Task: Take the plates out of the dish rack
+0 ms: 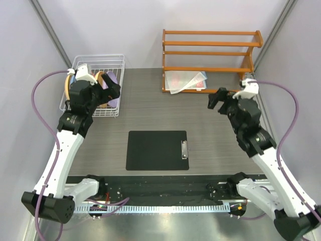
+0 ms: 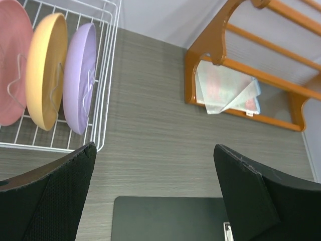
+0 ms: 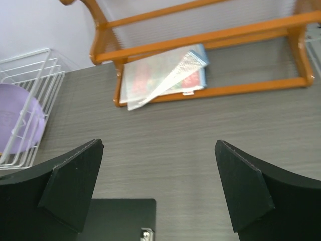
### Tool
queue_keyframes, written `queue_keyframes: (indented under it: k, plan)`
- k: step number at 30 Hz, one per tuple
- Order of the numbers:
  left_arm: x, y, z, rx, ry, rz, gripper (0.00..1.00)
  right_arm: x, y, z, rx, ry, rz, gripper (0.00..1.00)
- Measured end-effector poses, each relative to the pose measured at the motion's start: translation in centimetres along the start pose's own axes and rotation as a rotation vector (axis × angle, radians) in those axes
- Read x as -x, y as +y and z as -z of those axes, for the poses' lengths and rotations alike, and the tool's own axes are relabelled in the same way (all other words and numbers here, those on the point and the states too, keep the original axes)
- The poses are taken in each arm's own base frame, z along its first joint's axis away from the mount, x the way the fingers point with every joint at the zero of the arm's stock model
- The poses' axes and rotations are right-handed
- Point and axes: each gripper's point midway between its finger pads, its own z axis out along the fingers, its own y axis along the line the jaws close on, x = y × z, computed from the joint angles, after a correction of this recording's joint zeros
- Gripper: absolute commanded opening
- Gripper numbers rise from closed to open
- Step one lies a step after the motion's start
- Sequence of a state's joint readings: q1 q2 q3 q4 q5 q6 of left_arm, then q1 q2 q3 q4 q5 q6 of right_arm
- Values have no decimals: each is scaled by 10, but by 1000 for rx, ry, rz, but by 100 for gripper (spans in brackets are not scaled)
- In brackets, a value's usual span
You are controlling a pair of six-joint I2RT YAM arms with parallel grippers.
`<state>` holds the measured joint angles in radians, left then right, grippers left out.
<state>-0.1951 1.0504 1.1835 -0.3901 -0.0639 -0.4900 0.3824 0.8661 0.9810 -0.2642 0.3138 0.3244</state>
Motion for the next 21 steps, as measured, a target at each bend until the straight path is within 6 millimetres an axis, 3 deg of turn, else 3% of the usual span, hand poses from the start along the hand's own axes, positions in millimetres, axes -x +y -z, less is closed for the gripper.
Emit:
queue_keyframes:
  k: [4, 10, 14, 19, 21]
  plan:
    - [-9, -5, -9, -30, 52, -28, 100, -1, -15, 19, -27, -50, 1, 100]
    - [-11, -10, -16, -56, 77, -56, 99, 12, -13, 10, -37, -72, 32, 100]
    - [-9, -1, -31, -2, 74, -89, 99, -1, -7, -9, -40, -12, 58, 100]
    - [-22, 24, -54, 108, 104, -132, 95, -38, -8, -31, -53, 113, 97, 98]
    - [-28, 36, -64, 163, 115, -157, 93, -44, -8, -33, -53, 134, 103, 95]
